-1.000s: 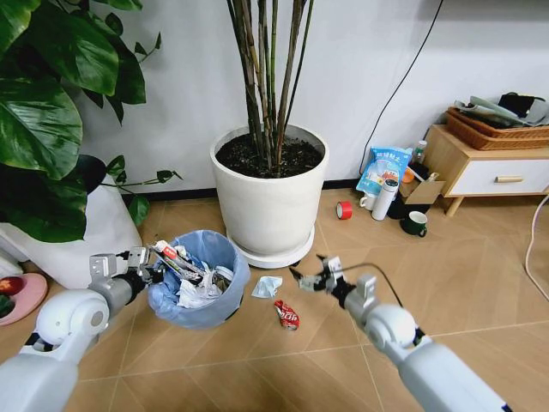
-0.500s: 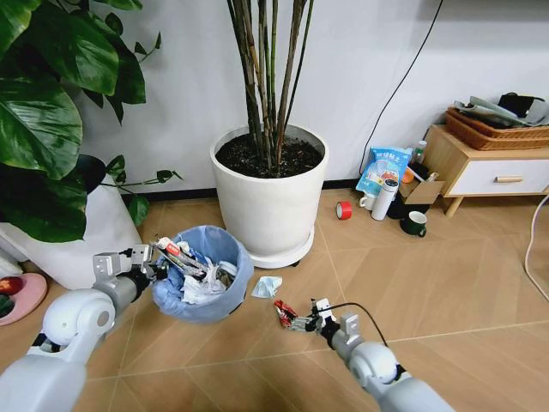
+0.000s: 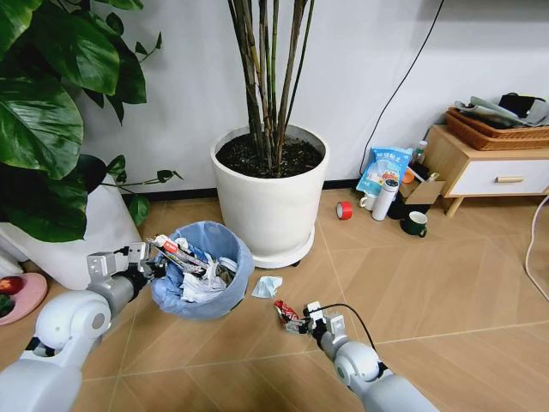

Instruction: Pick up the trash bin and place the garbage on the floor into it.

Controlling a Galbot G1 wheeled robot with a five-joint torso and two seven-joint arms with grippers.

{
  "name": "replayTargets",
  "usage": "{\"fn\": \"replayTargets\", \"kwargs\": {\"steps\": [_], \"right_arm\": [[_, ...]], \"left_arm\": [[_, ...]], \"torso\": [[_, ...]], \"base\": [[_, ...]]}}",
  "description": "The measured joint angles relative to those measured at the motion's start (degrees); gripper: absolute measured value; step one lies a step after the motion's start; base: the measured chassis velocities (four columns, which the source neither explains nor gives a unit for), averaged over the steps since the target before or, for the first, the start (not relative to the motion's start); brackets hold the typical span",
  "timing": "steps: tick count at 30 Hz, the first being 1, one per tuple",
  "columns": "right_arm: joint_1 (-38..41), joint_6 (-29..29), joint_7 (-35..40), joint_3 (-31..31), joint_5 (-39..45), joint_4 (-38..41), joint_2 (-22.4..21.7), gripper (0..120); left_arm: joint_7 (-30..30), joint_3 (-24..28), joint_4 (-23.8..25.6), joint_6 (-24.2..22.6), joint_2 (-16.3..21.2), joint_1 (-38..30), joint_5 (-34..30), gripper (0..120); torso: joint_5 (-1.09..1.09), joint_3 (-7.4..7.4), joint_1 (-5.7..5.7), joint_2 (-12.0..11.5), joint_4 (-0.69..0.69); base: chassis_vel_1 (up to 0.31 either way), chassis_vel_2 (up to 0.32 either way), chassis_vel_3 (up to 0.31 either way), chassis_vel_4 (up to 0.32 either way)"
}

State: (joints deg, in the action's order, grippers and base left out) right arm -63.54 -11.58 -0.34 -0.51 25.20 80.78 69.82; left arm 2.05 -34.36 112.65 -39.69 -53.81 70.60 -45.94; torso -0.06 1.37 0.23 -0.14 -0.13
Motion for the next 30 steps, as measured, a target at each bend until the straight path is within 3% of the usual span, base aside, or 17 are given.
{"fn": "replayTargets", "kwargs": {"steps": [4, 15, 23, 25, 30], "right_arm": [[1.0, -0.15, 0.38, -1.24, -0.66, -1.42, 0.91, 100], [6.87, 1.19, 0.63, -4.35, -5.68, -14.17, 5.77, 99], [8.64, 2.07, -0.22, -4.0, -6.8, -17.91, 6.44, 73], [9.21, 2.64, -0.87, -4.02, -7.09, -19.38, 6.86, 62], [9.77, 3.34, -1.23, -3.72, -7.53, -20.44, 7.52, 49]], "left_arm": [[-0.35, 0.02, 0.0, 0.08, 0.16, -0.12, -0.03, 0], [-0.77, 0.17, 0.02, 0.28, -0.9, -0.07, -0.04, 0], [-0.84, 0.28, 0.33, 0.37, -1.33, 0.33, 0.29, 0], [-0.78, 0.28, 0.6, 0.37, -0.87, 0.28, 0.23, 0], [-0.56, 0.38, 0.74, 0.35, -0.55, 0.02, 0.09, 0]], "torso": [[0.0, 0.0, 0.0, 0.0, 0.0], [0.01, 0.0, 0.0, 0.0, 0.01], [0.0, 0.0, 0.0, 0.0, 0.0], [0.0, 0.0, 0.0, 0.0, 0.0], [0.0, -0.01, 0.0, 0.0, 0.01]], "base": [[0.0, 0.0, 0.0, 0.0], [0.0, 0.0, 0.0, 0.0], [0.0, 0.0, 0.0, 0.0], [0.0, 0.0, 0.0, 0.0], [0.0, 0.0, 0.0, 0.0]]}}
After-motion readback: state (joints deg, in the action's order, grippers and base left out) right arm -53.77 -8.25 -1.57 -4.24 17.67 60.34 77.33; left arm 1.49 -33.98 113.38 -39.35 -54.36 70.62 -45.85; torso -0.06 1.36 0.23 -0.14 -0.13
